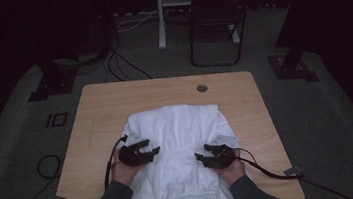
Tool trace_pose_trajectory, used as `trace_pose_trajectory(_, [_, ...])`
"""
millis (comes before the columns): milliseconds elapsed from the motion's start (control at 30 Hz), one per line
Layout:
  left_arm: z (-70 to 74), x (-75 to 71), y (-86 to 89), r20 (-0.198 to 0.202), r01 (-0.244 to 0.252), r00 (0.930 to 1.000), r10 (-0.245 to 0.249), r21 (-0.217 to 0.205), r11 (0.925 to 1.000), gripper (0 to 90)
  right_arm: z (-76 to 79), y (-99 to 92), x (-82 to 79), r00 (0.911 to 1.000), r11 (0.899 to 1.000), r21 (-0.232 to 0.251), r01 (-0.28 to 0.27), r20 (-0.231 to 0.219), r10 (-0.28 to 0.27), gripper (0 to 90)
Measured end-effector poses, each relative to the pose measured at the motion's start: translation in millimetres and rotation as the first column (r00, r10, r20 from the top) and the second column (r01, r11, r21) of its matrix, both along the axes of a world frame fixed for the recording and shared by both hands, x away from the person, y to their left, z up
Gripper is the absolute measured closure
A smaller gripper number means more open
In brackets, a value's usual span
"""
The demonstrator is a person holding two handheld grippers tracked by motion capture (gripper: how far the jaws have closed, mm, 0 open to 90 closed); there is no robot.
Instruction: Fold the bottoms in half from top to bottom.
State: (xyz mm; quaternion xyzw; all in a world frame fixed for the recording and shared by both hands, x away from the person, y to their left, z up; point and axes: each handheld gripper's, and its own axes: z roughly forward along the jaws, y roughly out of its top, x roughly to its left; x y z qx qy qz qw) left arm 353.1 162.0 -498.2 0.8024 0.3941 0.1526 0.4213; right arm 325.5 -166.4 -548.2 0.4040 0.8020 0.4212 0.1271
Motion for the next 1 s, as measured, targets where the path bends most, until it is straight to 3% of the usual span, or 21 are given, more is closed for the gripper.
trace_pose_trajectory(67, [6.3,22.2,11.8,0.017,-0.084,0.9963,0.084,0.023,0.9962,36.1,0.0,-0.1,0.0,1.0,1.0,0.001,0.001,-0.001,-0.001,43.6])
trace_pose_trajectory(100, [6.3,22.2,11.8,0.017,-0.084,0.9963,0.084,0.023,0.9962,34.6,0.0,-0.1,0.0,1.0,1.0,0.001,0.001,-0.001,-0.001,43.6])
trace_pose_trajectory(133, [7.5,45.9,23.7,0.007,-0.168,0.9859,0.167,0.014,0.9858,34.6,0.0,-0.1,0.0,1.0,1.0,0.001,0.001,-0.001,-0.001,43.6])
trace_pose_trajectory(200, [3.6,67.8,32.7,-0.021,-0.231,0.9727,0.231,0.022,0.9728,31.5,0.0,-0.2,0.1,1.0,1.0,0.002,0.001,-0.001,-0.001,43.7])
trace_pose_trajectory(300, [-10.6,93.1,38.5,-0.064,-0.276,0.958,0.279,0.052,0.9596,29.5,0.1,-0.3,0.0,1.0,1.0,0.0,0.0,-0.003,0.0,43.6])
trace_pose_trajectory(367, [-19.0,101.4,41.1,-0.092,-0.295,0.95,0.298,0.05,0.9543,28.5,0.1,-0.3,0.1,1.0,1.0,0.001,0.0,-0.003,0.0,43.6])
trace_pose_trajectory(467, [-31.3,110.3,40.7,-0.123,-0.3,0.9435,0.308,0.077,0.9508,27.5,0.1,-0.4,0.1,1.0,1.0,0.002,0.0,-0.003,0.0,43.6])
trace_pose_trajectory(533, [-35.2,113.7,40.7,-0.123,-0.303,0.9416,0.313,0.094,0.9483,26.1,0.1,-0.4,0.1,1.0,1.0,0.001,0.0,-0.003,0.0,43.6])
trace_pose_trajectory(600, [-38.0,117.1,42.9,-0.135,-0.315,0.9363,0.324,0.085,0.9453,24.4,0.1,-0.3,0.0,1.0,1.0,0.001,0.0,-0.003,0.0,43.6])
trace_pose_trajectory(700, [-39.9,118.5,45.0,-0.131,-0.311,0.9391,0.318,0.072,0.9477,24.2,0.1,-0.3,0.0,1.0,1.0,0.001,0.0,-0.003,0.0,43.6])
trace_pose_trajectory(767, [-39.2,118.3,44.4,-0.13,-0.283,0.9479,0.291,0.074,0.9561,27.7,0.2,-0.3,0.0,1.0,1.0,0.001,0.0,-0.004,0.0,43.6])
trace_pose_trajectory(800, [-38.1,117.6,45.1,-0.141,-0.259,0.9541,0.264,0.057,0.9643,38.3,0.2,-0.3,0.1,1.0,1.0,0.002,0.0,-0.004,0.0,43.6])
trace_pose_trajectory(833, [-37.7,117.2,45.4,-0.158,-0.232,0.9588,0.236,0.042,0.9717,55.0,0.2,-0.3,0.1,1.0,1.0,0.002,0.0,-0.004,0.0,43.6])
trace_pose_trajectory(867, [-37.4,116.9,45.2,-0.164,-0.224,0.9594,0.229,0.047,0.9733,67.8,0.3,-0.3,0.1,1.0,1.0,0.002,0.0,-0.004,0.0,43.6])
trace_pose_trajectory(933, [-37.2,117.1,44.5,-0.183,-0.214,0.9587,0.218,0.041,0.976,79.2,2.7,-1.7,2.8,0.9996,1.0,0.0,-0.011,-0.024,0.011,47.7])
trace_pose_trajectory(1000, [-36.1,117.4,43.3,-0.184,-0.206,0.9597,0.212,0.054,0.9771,81.6,11.1,-6.9,8.7,0.9979,1.0,0.016,-0.013,-0.064,0.014,55.4])
